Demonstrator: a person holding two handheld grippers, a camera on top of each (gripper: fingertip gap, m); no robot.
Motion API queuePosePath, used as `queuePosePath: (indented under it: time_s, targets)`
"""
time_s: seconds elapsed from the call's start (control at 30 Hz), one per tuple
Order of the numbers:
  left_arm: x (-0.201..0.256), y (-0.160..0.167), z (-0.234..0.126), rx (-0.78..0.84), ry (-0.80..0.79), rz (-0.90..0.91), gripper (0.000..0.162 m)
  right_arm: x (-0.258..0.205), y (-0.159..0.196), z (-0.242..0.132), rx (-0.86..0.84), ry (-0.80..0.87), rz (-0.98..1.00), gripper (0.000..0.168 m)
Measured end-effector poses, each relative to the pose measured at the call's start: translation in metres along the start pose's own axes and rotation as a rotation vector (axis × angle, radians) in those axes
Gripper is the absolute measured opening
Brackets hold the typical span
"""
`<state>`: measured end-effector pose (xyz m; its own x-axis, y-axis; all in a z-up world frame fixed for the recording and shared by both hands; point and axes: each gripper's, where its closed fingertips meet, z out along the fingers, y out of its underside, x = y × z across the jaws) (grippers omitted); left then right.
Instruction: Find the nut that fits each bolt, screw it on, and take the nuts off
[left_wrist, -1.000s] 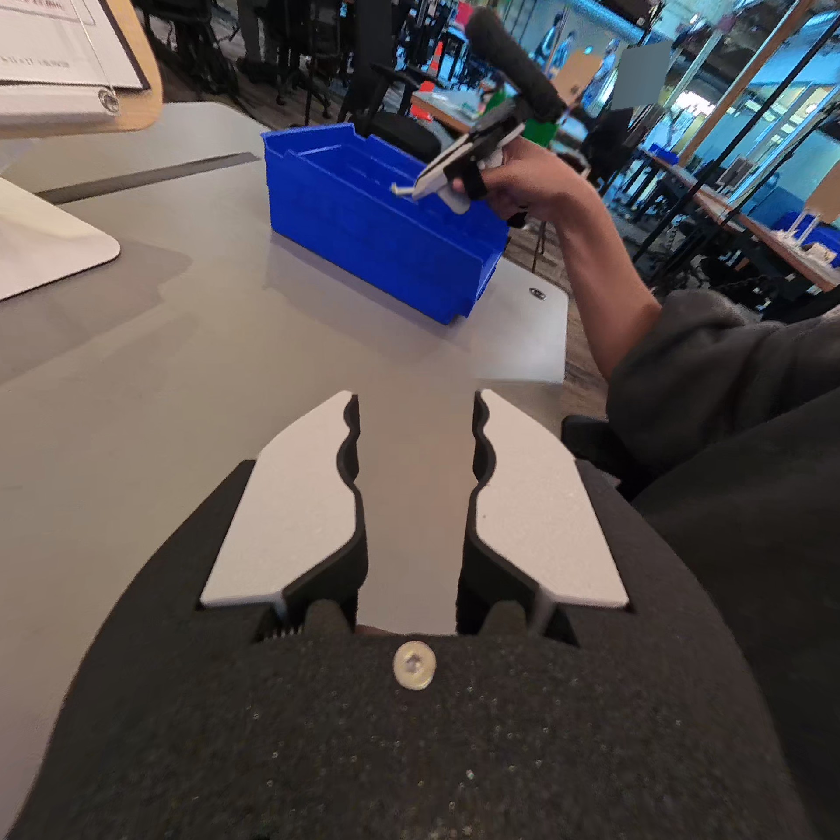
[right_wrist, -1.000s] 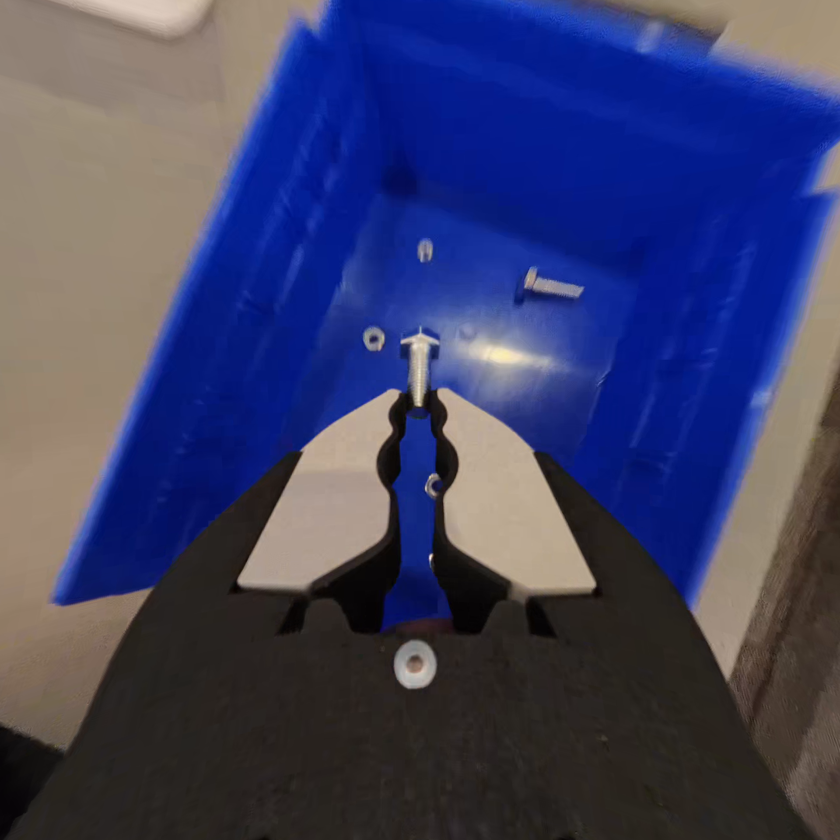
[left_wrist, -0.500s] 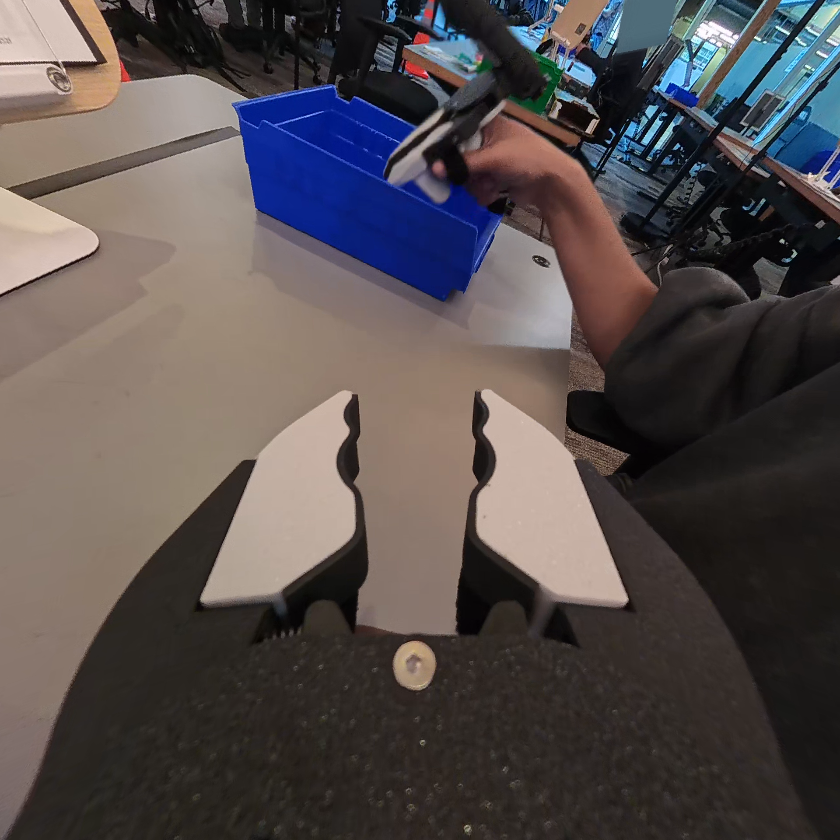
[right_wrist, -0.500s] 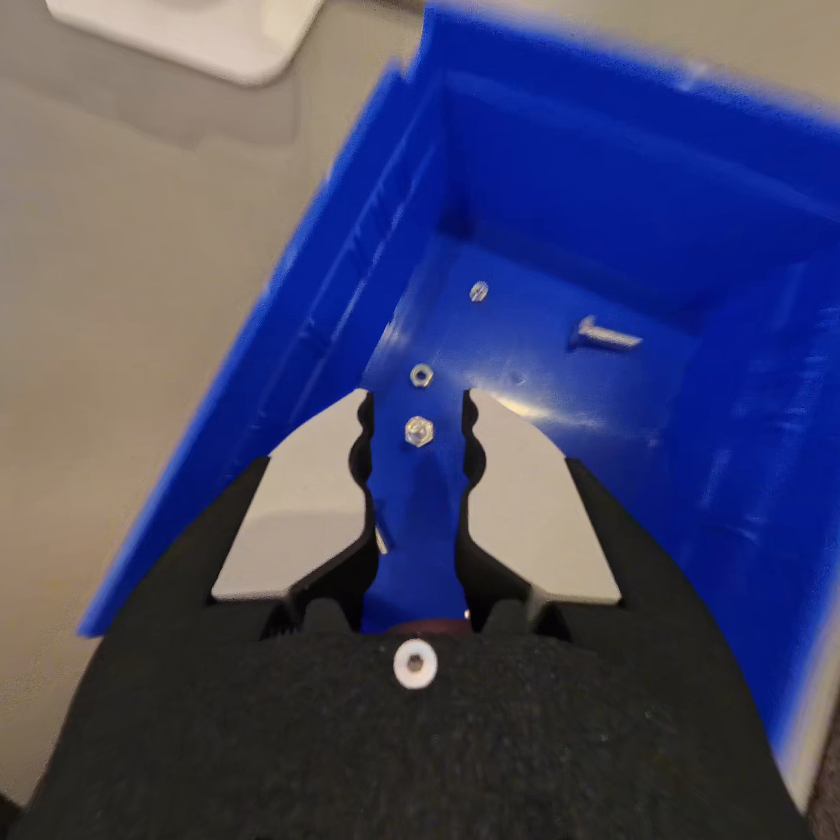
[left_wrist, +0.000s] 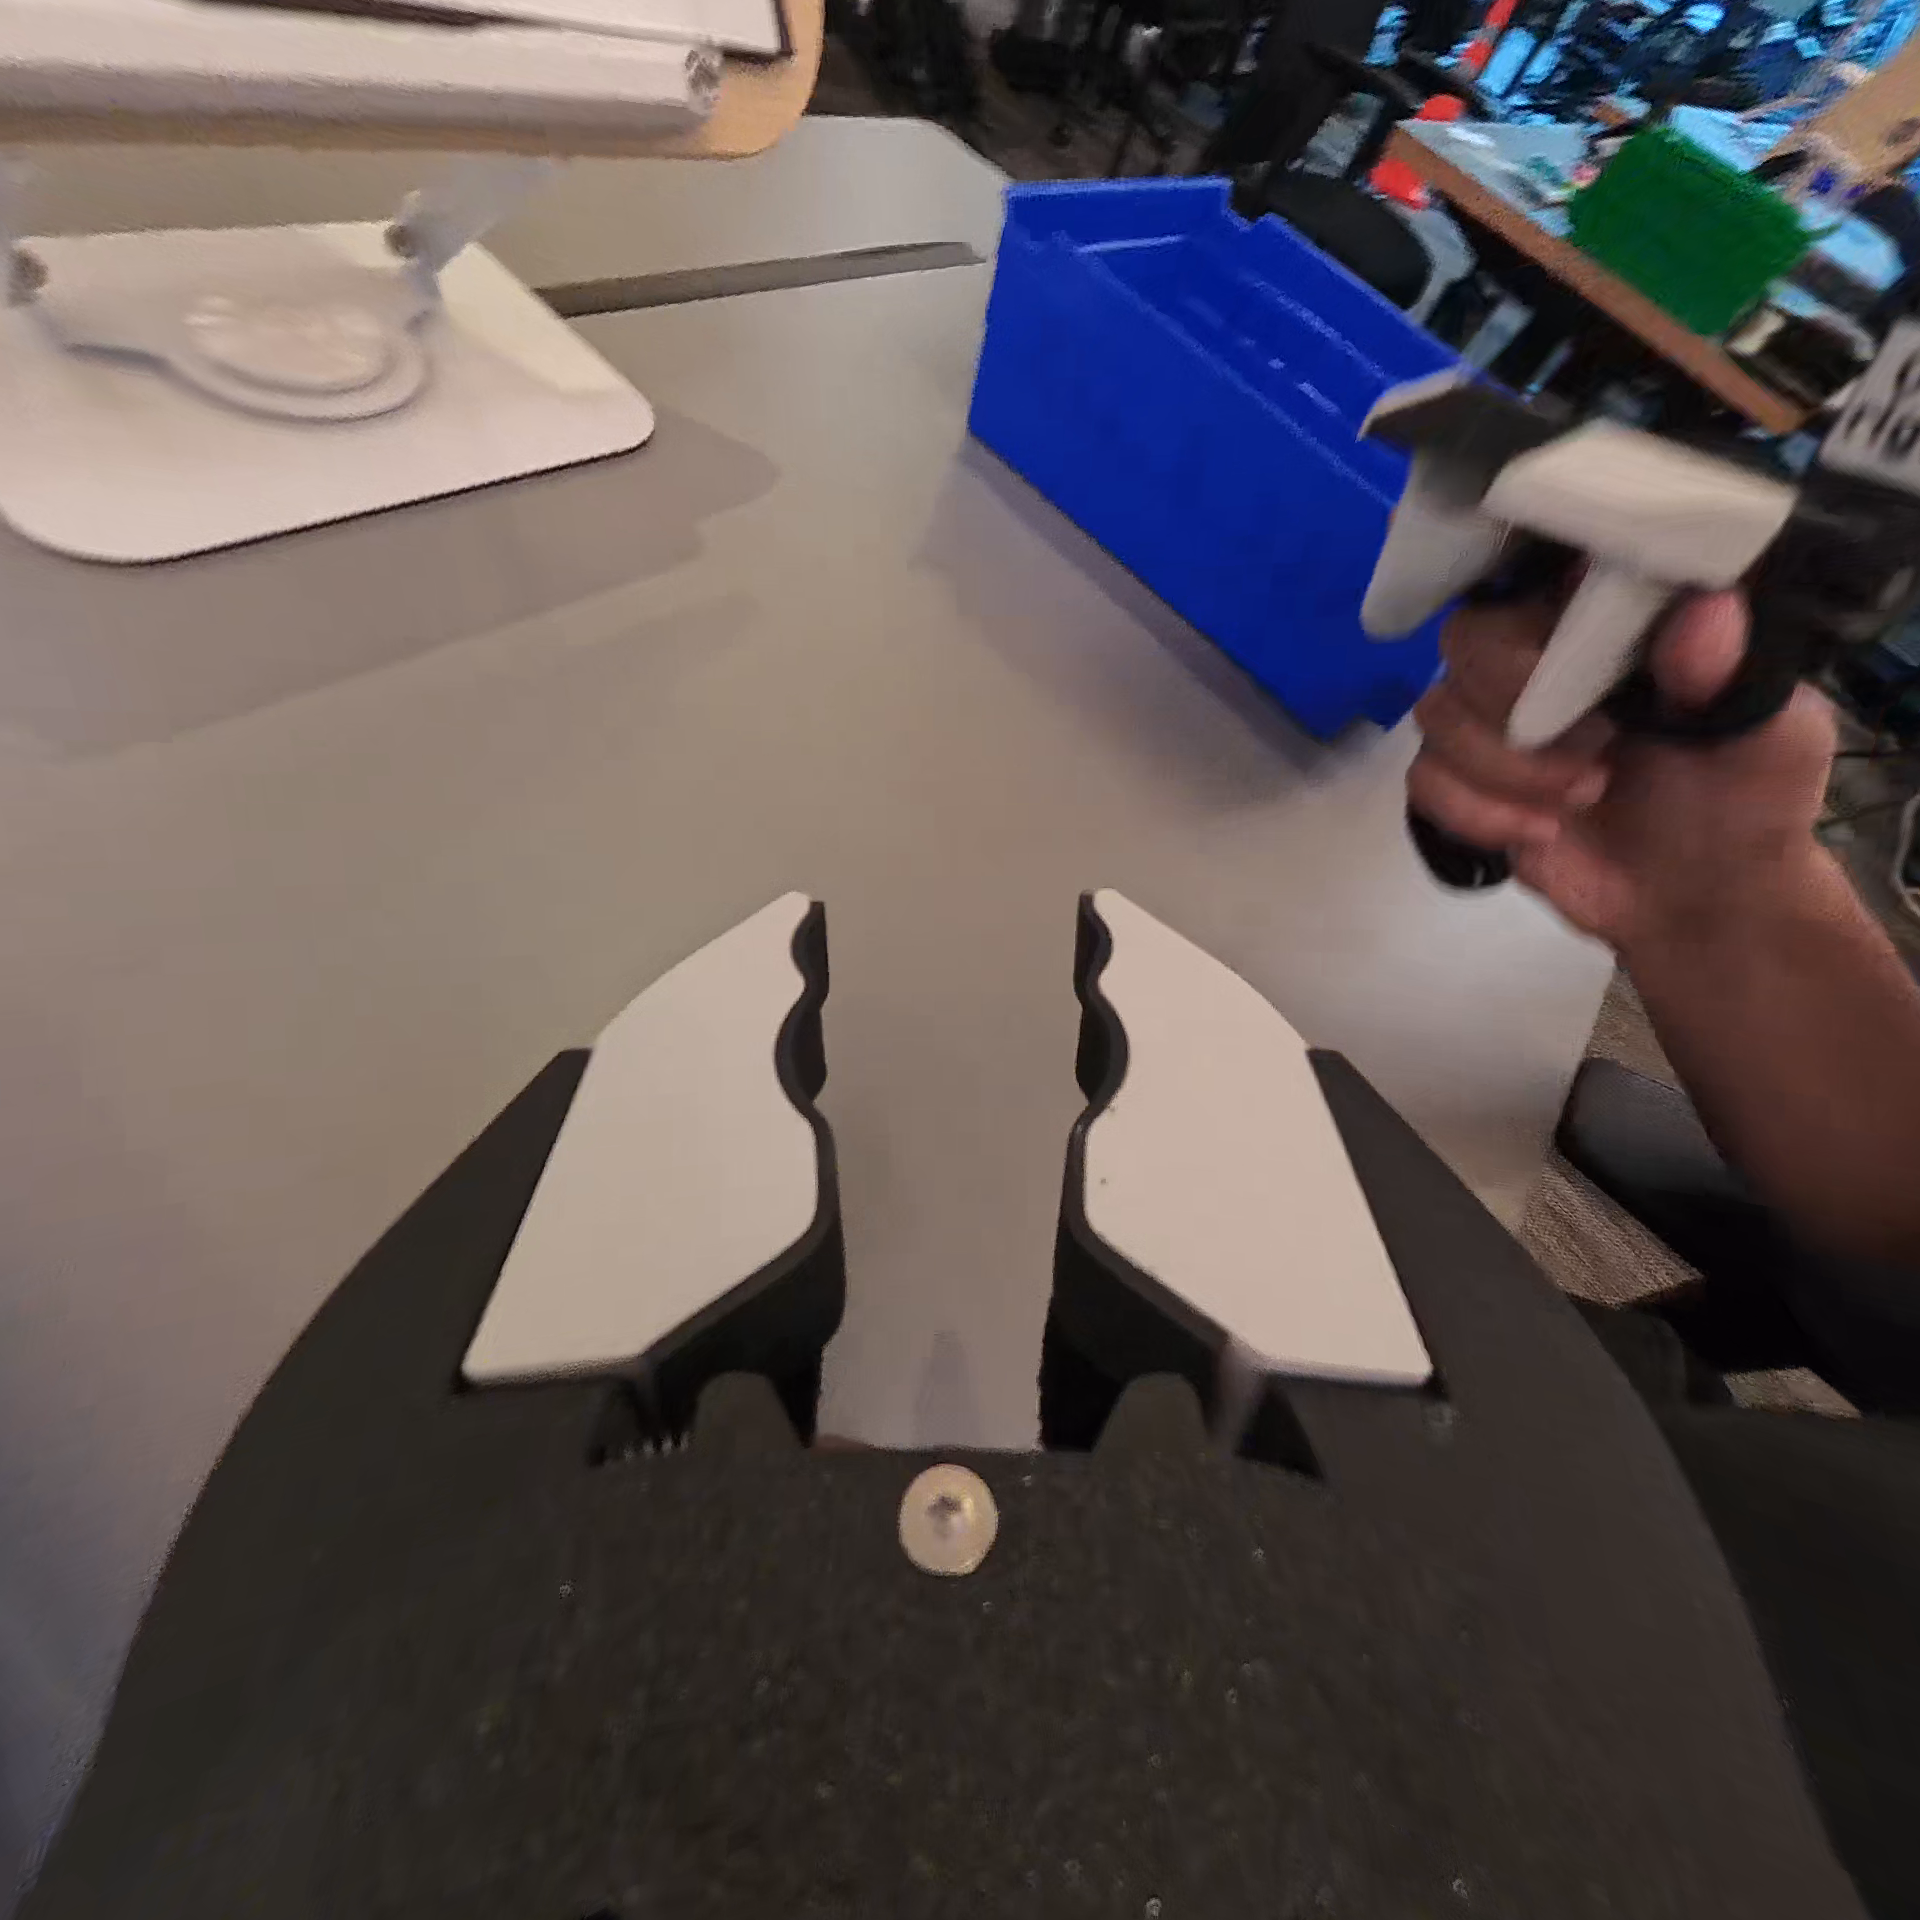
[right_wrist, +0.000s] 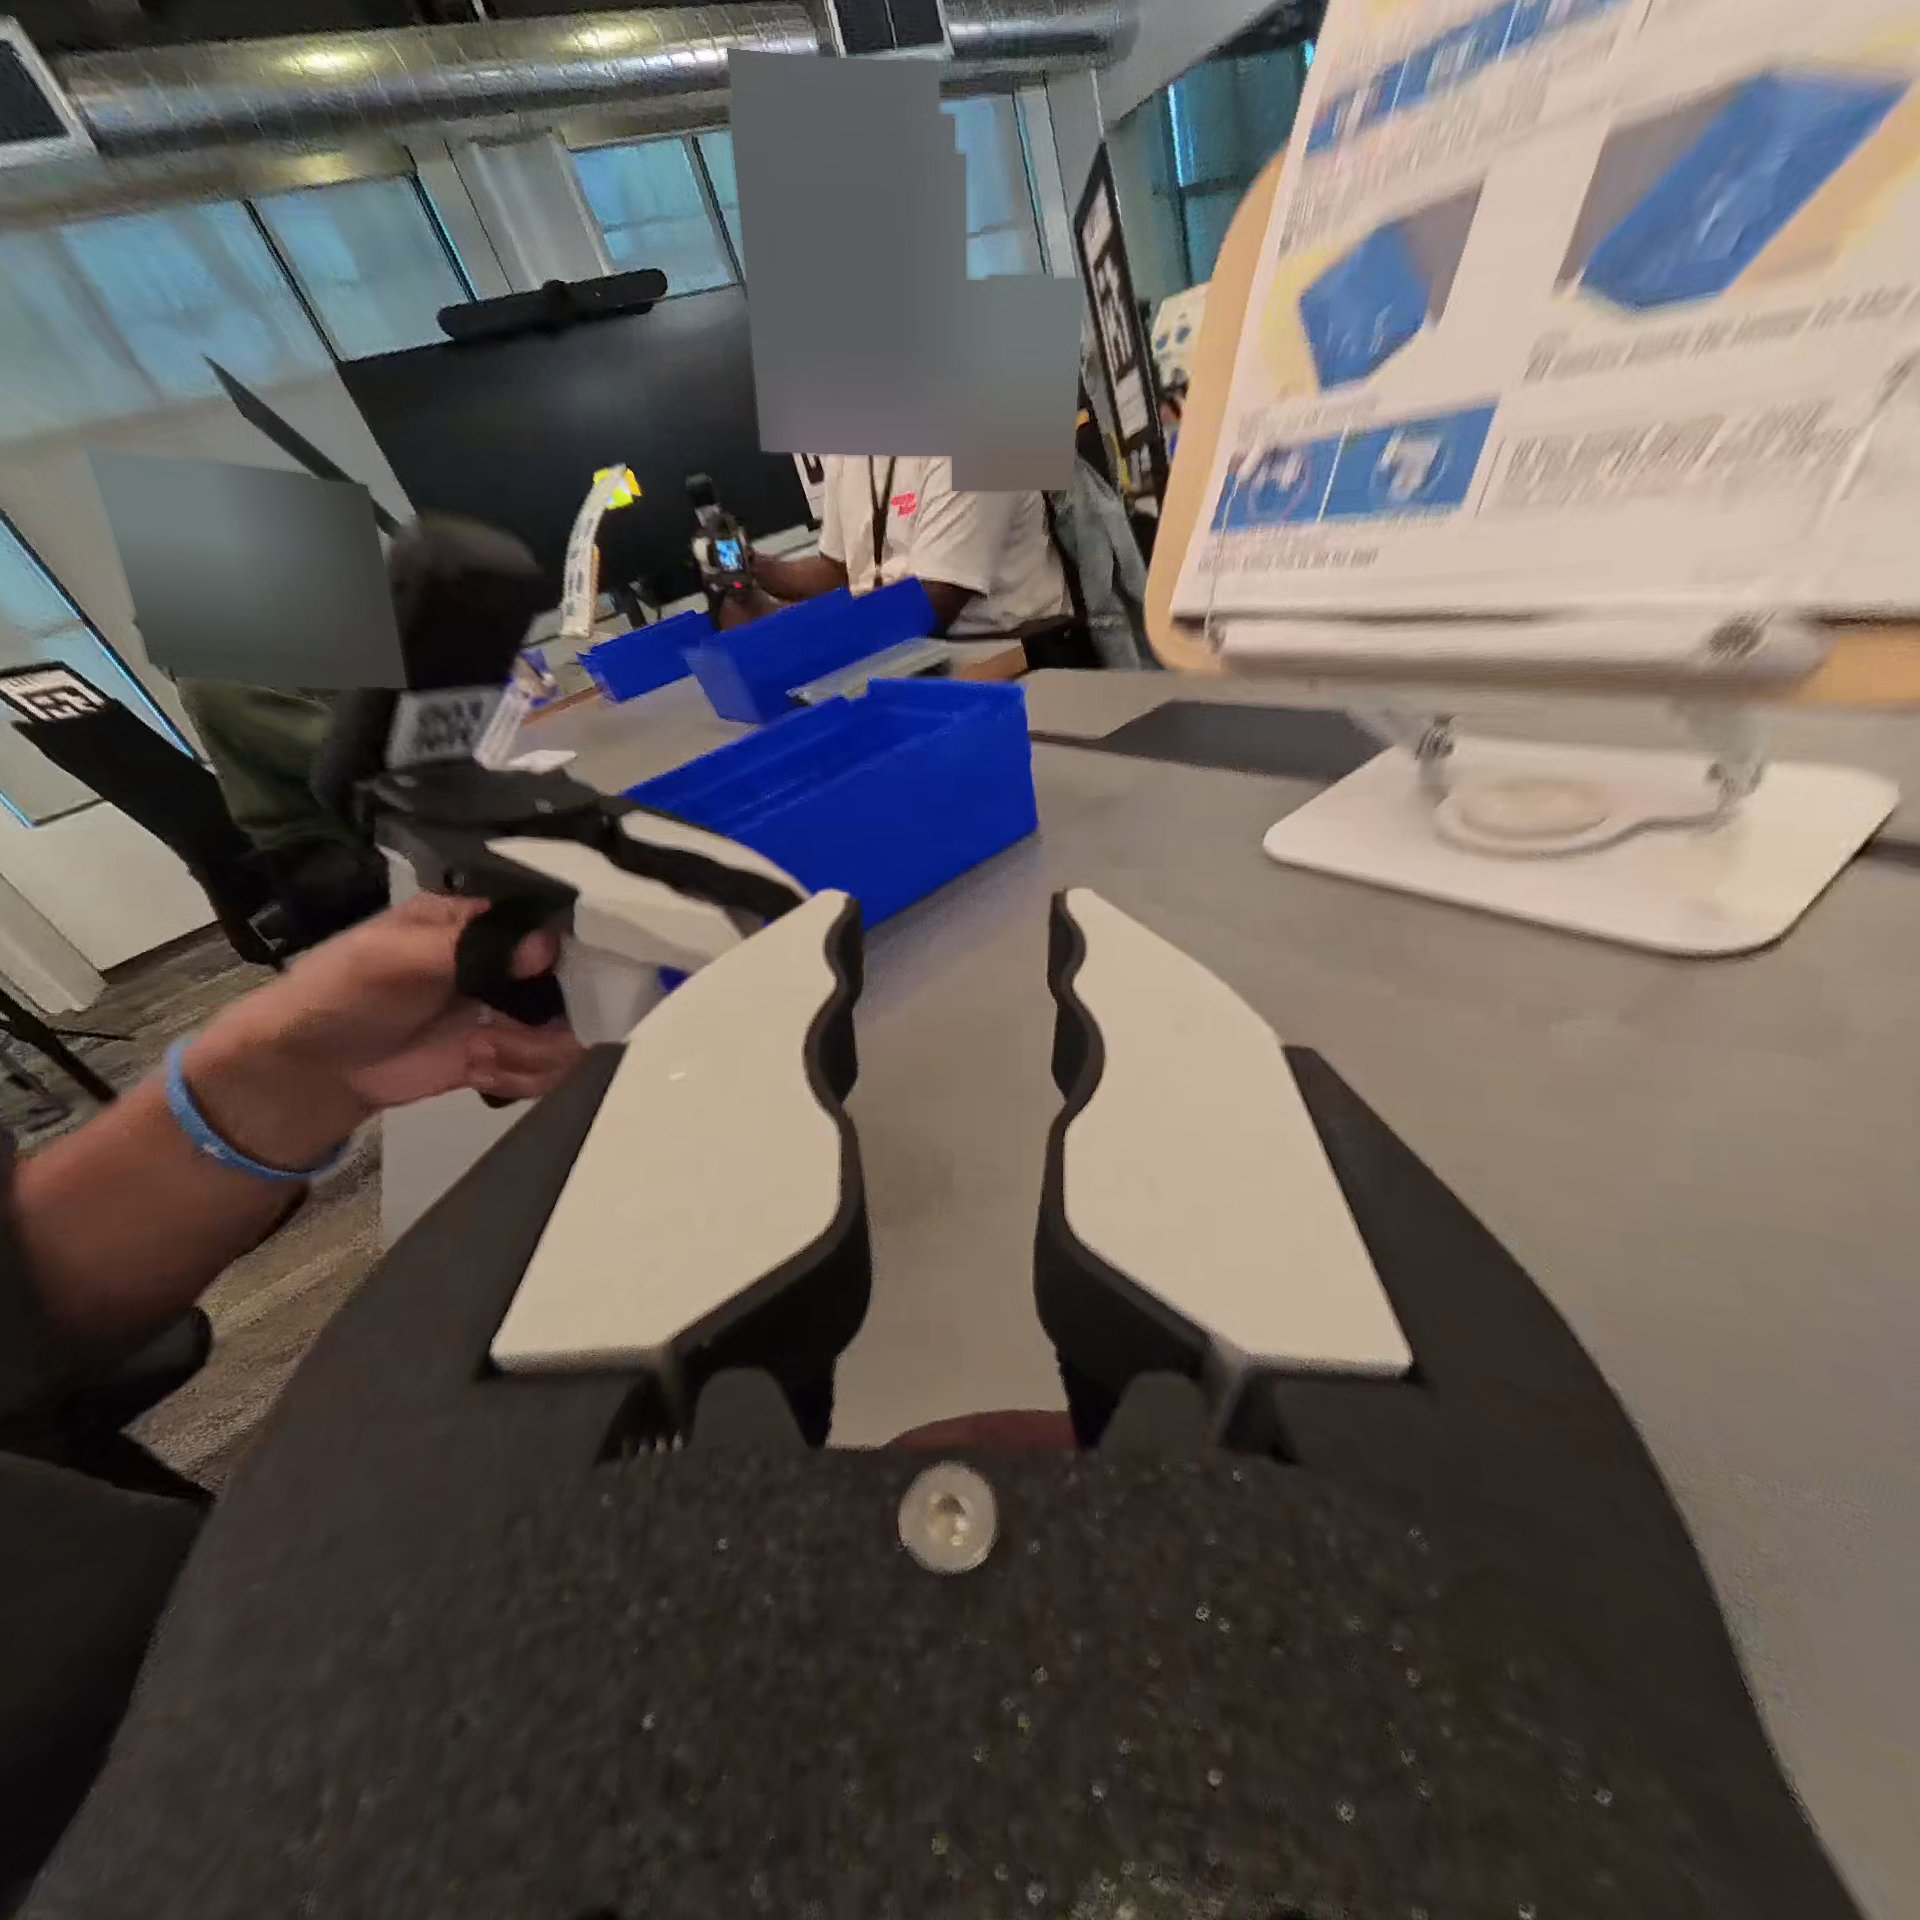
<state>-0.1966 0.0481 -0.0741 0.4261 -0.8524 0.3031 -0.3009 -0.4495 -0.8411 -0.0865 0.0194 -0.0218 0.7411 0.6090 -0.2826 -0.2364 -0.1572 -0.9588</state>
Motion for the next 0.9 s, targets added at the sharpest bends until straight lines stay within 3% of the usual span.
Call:
queuePosePath:
  time_s: [0.13, 0.23, 0.33, 0.47, 0.6, 0.73, 0.9]
  targets:
    - [0.004, 0.016, 0.003, -0.085, 0.009, -0.001, 0.031, -0.013, 0.046, 0.025, -0.121, -0.002, -0.042, 0.029]
    - [0.005, 0.013, -0.005, -0.086, 0.012, -0.004, 0.034, -0.018, 0.055, 0.031, -0.166, -0.009, -0.066, 0.028]
    - [-0.010, -0.007, -0.036, -0.059, -0.054, 0.016, 0.040, -0.020, 0.057, 0.032, -0.192, -0.022, -0.059, 0.025]
    - [-0.087, -0.035, -0.111, -0.027, -0.321, -0.054, 0.041, -0.016, 0.067, 0.032, -0.265, -0.003, -0.103, 0.023]
    - [-0.211, -0.007, -0.159, -0.147, -0.702, -0.204, 0.041, -0.012, 0.074, 0.031, -0.301, 0.009, -0.135, 0.021]
    - [-0.284, 0.028, -0.149, -0.222, -0.762, -0.404, 0.040, -0.013, 0.076, 0.031, -0.302, -0.020, -0.094, 0.019]
    - [-0.318, 0.057, -0.124, -0.331, -0.798, -0.469, 0.039, -0.007, 0.079, 0.027, -0.307, -0.029, -0.051, 0.019]
